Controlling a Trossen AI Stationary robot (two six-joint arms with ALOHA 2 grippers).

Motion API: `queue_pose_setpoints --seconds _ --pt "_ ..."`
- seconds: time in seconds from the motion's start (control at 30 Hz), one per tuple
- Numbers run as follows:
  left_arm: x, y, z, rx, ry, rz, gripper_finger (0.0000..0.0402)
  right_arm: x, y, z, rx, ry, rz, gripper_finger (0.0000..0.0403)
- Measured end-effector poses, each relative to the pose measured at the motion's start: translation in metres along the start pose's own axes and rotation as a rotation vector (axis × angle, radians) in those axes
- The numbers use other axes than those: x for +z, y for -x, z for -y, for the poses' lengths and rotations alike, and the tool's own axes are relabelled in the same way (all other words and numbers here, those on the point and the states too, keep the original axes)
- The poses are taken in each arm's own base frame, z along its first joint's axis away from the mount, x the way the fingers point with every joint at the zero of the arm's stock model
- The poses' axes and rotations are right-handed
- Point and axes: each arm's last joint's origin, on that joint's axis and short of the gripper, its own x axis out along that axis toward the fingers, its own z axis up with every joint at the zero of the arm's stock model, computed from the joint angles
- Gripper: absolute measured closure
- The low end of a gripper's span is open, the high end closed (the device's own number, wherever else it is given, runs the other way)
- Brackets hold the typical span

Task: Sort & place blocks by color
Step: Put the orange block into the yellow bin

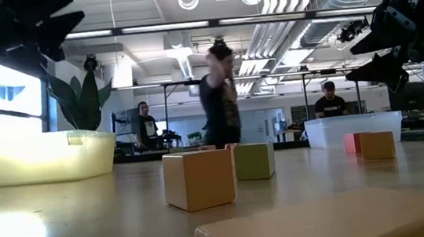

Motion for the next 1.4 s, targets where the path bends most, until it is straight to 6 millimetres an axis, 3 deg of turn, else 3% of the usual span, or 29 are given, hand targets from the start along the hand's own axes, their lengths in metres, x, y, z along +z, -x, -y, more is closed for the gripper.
queue_pose_setpoints --seconds 0.23,0.4,0.67,0.83,1.0,1.4 --pt "0.043 -0.009 0.004 -0.054 -0.109 0.082 0.0211 0.000 0.000 0.000 0.000 0.000 0.000 0.0144" --pt "0.056 -0.026 0.006 -0.103 -0.165 -0.039 0.0211 0.000 0.000 0.000 0.000 0.000 0.001 0.0144" --pt "0.061 -0.057 0.010 -0.242 -0.135 -0.329 0.0211 0.000 0.000 0.000 0.000 0.000 0.000 0.0144" --pt "0.060 -0.076 0.012 -0.296 -0.211 -0.473 0.0211 0.000 0.000 0.000 0.000 0.000 0.000 0.0144" --pt "0.056 -0.096 0.017 -0.350 -0.305 -0.549 0.0211 0.000 0.000 0.000 0.000 0.000 0.000 0.0144" --pt "0.051 -0.143 0.022 -0.265 -0.409 -0.658 0.0211 0.000 0.000 0.000 0.000 0.000 0.000 0.0144"
